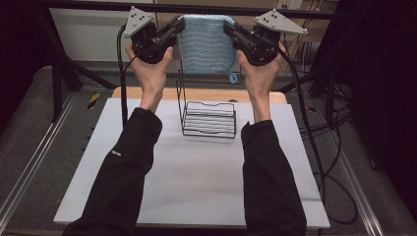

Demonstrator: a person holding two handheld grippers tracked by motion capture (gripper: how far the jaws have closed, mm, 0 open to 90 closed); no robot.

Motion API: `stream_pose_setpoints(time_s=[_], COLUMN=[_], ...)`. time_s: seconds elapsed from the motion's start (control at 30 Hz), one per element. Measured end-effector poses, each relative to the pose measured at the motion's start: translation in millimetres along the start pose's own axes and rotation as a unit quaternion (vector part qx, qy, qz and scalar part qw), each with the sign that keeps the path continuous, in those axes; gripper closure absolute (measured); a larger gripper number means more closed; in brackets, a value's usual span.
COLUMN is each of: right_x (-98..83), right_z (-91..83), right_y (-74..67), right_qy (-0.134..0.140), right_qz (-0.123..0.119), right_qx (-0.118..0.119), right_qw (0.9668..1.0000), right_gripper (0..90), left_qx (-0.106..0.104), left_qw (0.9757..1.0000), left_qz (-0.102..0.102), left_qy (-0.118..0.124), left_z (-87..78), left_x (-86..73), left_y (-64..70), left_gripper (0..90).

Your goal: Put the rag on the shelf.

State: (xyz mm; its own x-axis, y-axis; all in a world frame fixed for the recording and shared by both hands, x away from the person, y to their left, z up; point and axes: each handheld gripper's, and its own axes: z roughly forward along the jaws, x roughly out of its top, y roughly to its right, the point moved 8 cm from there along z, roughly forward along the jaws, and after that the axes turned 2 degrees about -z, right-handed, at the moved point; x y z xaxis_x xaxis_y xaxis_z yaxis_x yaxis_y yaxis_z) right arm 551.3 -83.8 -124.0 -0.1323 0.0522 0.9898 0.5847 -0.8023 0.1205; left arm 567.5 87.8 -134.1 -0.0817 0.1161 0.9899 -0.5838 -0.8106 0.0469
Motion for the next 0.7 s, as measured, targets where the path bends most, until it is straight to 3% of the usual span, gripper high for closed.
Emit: stream_pose_setpoints(time_s=[0.7], right_x=[-47.6], right_z=[8.4], right_y=[11.8], right_qy=[-0.043], right_qz=[0.024], right_qx=[-0.003], right_qw=[0.9988], right_gripper=[81.9], left_qx=[-0.008], left_qw=[0.9985], left_qz=[0.012], left_qy=[-0.052], left_z=[9.3], left_x=[-42.5], left_y=[-8.2], left_gripper=[82.8])
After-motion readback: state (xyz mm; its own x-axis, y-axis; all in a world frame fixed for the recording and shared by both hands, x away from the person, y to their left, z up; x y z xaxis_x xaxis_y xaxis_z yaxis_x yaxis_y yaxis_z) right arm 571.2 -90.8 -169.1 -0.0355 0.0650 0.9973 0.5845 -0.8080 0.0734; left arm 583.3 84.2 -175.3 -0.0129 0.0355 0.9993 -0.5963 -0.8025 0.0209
